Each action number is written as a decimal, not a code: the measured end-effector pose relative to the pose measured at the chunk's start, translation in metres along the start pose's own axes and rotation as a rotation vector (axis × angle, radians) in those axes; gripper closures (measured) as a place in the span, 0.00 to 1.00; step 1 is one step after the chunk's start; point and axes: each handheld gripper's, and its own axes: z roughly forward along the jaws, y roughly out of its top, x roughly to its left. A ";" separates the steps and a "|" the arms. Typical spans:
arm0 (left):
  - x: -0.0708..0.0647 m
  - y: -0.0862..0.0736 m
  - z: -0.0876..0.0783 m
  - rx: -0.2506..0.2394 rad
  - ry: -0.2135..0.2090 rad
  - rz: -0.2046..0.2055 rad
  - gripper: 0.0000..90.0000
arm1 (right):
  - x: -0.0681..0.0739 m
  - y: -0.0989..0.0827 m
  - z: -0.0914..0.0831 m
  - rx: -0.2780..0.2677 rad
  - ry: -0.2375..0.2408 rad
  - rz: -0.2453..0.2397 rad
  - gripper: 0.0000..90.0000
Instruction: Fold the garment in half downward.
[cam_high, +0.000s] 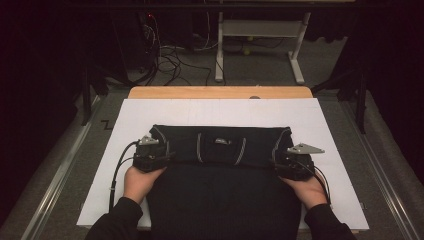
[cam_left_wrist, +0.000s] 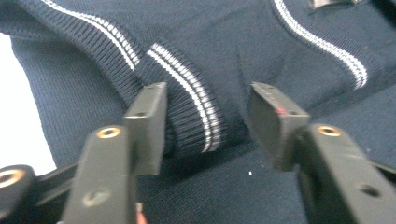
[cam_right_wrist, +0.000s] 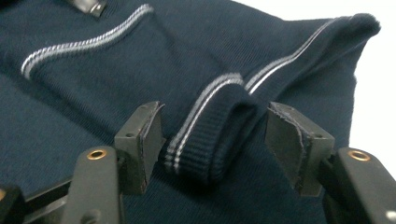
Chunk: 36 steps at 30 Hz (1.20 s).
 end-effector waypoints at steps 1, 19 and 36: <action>0.000 -0.001 0.001 0.006 0.000 0.000 0.54 | 0.001 -0.001 0.001 0.008 0.009 -0.003 0.43; -0.015 -0.006 -0.019 -0.090 0.000 0.064 0.78 | 0.013 -0.005 -0.013 -0.082 0.029 -0.081 0.87; -0.040 -0.031 -0.057 -0.137 -0.060 0.116 0.77 | 0.013 -0.024 -0.049 -0.157 0.032 -0.091 0.87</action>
